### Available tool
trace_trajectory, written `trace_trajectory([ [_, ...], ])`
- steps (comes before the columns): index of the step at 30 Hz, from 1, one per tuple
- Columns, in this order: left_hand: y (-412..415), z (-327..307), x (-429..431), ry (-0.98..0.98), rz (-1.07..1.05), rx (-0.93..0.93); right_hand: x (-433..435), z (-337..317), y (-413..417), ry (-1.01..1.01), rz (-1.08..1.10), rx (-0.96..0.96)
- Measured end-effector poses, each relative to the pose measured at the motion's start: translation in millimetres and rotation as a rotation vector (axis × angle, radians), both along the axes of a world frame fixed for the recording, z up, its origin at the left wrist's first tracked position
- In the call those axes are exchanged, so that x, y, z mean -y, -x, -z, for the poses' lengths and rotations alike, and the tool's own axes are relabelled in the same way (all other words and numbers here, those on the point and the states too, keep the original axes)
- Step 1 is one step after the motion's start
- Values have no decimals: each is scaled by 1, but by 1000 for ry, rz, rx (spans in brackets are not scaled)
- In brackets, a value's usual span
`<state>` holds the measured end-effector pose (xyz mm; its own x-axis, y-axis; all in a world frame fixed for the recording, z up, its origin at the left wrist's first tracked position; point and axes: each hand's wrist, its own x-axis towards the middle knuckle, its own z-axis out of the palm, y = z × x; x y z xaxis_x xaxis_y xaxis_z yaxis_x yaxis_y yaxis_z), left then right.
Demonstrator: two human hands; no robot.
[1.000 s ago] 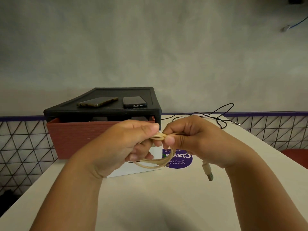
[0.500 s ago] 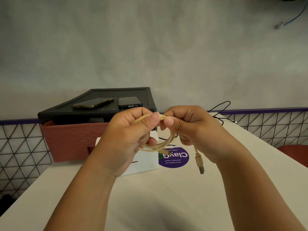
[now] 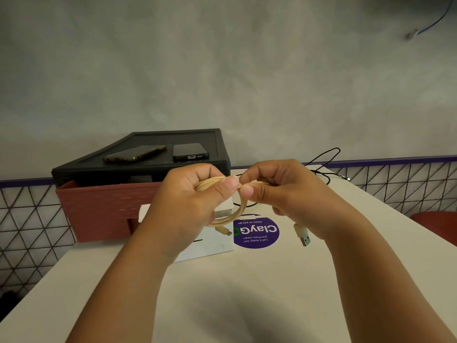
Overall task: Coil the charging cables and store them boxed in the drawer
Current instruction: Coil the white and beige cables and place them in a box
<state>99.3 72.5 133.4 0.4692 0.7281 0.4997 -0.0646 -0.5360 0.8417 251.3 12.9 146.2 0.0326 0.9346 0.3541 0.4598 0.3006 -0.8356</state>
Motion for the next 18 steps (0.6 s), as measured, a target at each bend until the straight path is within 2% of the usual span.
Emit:
trace_trajectory([
  [6,2,-1,-3,-4,-15,-5,-5,3,2,-9,69,120],
  [11,1,1,-5,10,-15,34,-3,-1,3,-45,62,119],
  [16,3,-4,-1,172,145,178,2,-2,-1,-78,0,17],
  [18,5,-5,-1,222,187,229,3,-2,-6,-103,54,33],
])
